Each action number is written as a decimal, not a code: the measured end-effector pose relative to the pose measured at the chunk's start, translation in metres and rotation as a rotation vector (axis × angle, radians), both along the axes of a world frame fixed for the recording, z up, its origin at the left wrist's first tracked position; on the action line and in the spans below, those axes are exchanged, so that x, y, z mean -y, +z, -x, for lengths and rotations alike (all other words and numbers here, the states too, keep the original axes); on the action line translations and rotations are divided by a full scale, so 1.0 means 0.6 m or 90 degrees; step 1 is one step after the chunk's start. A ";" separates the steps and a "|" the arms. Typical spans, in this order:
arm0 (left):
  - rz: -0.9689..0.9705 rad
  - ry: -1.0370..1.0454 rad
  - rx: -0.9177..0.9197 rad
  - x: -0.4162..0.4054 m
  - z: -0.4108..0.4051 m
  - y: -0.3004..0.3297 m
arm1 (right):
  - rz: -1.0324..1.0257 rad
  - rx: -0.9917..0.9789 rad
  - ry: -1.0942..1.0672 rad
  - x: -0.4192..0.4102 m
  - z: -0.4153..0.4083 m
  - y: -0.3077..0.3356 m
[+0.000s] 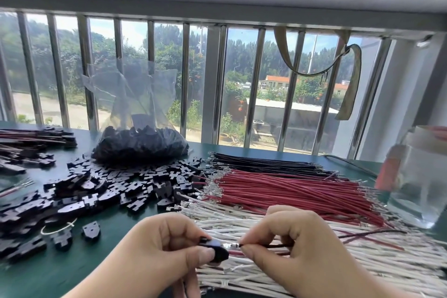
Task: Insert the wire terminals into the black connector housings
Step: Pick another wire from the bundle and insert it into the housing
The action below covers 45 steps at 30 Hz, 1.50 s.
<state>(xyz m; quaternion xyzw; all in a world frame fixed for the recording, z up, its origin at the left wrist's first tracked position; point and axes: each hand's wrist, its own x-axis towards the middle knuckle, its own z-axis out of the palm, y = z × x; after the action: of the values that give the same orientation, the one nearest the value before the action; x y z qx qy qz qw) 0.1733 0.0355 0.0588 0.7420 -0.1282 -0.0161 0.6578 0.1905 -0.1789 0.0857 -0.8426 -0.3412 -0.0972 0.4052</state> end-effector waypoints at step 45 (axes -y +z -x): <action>0.074 -0.032 -0.077 0.028 0.013 -0.006 | 0.102 0.178 0.121 0.019 -0.013 -0.005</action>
<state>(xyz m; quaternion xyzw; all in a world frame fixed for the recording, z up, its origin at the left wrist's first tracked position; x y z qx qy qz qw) 0.1653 0.0185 0.0555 0.6970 -0.1076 -0.0695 0.7055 0.1984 -0.1905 0.0828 -0.8142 -0.4792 -0.1473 0.2929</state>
